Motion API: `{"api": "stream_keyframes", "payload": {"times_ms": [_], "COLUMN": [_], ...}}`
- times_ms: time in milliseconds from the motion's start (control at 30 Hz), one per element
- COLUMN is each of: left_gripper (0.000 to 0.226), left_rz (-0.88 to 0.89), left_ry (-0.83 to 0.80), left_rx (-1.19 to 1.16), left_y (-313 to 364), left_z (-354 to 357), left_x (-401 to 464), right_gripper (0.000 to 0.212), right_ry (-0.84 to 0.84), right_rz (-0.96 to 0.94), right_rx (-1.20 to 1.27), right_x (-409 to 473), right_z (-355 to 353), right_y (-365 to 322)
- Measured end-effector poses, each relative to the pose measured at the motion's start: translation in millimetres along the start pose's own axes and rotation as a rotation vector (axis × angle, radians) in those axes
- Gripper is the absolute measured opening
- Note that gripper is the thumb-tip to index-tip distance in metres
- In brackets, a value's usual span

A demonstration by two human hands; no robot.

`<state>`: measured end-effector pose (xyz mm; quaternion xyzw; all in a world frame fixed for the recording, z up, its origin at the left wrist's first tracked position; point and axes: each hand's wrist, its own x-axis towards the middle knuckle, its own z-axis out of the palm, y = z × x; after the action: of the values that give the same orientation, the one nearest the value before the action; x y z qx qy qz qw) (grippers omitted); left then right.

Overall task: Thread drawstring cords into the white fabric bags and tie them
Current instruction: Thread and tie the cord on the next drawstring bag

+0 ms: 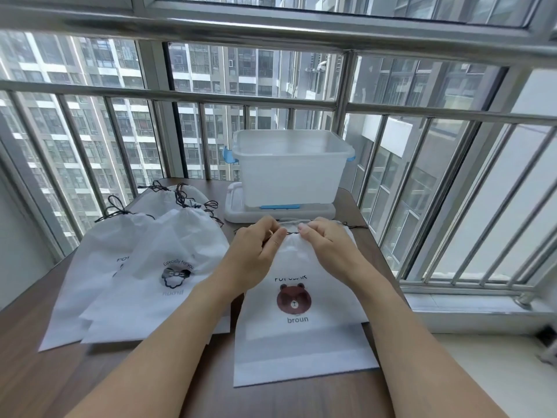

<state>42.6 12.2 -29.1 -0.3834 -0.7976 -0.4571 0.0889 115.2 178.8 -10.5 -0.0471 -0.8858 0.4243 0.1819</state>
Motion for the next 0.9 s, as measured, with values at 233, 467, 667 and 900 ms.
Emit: {"api": "stream_keyframes", "payload": {"times_ms": [233, 467, 667, 900], "left_gripper": [0.034, 0.055, 0.048, 0.037], "left_rz": [-0.044, 0.013, 0.003, -0.120], "left_ry": [0.087, 0.119, 0.060, -0.108], "left_rx": [0.059, 0.087, -0.379, -0.701], "left_y": [-6, -2, 10, 23], "left_z": [-4, -5, -3, -4], "left_x": [2, 2, 3, -1], "right_gripper": [0.038, 0.045, 0.051, 0.044], "right_ry": [0.007, 0.121, 0.040, -0.071], "right_rz": [0.083, 0.027, 0.219, 0.220], "right_rx": [0.151, 0.164, 0.362, 0.242], "right_x": [0, 0, 0, -3], "right_z": [-6, -2, -7, -6], "right_y": [2, -2, -5, -6]}}
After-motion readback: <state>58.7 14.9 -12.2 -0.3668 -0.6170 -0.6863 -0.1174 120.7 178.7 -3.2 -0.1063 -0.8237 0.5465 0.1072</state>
